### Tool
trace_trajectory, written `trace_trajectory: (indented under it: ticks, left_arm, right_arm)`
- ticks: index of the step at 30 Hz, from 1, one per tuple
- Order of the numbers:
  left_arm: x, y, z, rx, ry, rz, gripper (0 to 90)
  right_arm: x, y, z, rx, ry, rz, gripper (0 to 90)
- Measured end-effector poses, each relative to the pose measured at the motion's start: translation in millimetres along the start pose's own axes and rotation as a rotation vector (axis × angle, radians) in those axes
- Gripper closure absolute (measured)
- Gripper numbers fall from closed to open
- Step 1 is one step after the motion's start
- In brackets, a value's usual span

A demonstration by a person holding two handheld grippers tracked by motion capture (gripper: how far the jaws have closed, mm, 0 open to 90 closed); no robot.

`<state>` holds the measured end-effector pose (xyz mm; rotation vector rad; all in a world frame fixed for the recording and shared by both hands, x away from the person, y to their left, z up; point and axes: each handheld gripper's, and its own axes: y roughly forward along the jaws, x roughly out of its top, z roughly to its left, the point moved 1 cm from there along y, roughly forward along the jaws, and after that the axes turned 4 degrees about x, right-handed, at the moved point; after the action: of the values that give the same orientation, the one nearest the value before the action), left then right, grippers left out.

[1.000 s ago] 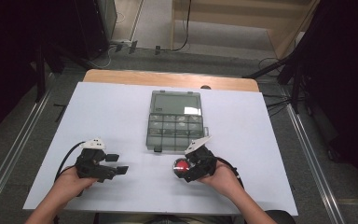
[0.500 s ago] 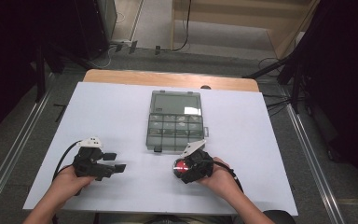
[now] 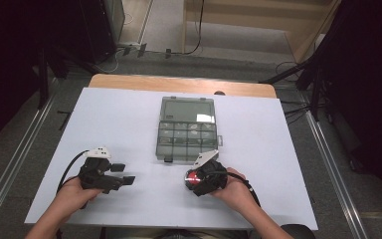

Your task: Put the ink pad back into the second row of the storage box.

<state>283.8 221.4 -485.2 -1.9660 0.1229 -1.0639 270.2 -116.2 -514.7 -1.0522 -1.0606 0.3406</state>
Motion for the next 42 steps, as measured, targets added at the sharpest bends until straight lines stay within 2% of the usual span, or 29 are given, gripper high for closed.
trace_trajectory:
  ticks: [6,11,15,23,42]
  left_arm:
    - [0.0,-0.2,0.3,-0.001,-0.001,0.001,31.0]
    - [0.0,-0.2,-0.1,-0.003,0.000,-0.002,31.0]
    - [0.0,-0.3,0.0,-0.005,0.000,-0.002,31.0]
    - [0.2,0.4,-0.7,-0.009,0.004,0.001,31.0]
    - [4.2,4.2,-1.5,-0.019,0.017,0.004,31.0]
  right_arm:
    - [0.2,-0.7,-1.6,0.017,-0.008,0.005,30.8]
    - [0.1,-2.3,-5.8,0.048,0.025,-0.005,30.8]
    - [-0.1,-3.6,-8.3,0.065,0.033,-0.012,30.9]
    - [-1.2,-12.6,-13.3,0.095,0.097,-0.057,30.9]
    - [-5.1,-38.1,-17.3,0.136,0.149,-0.140,30.8]
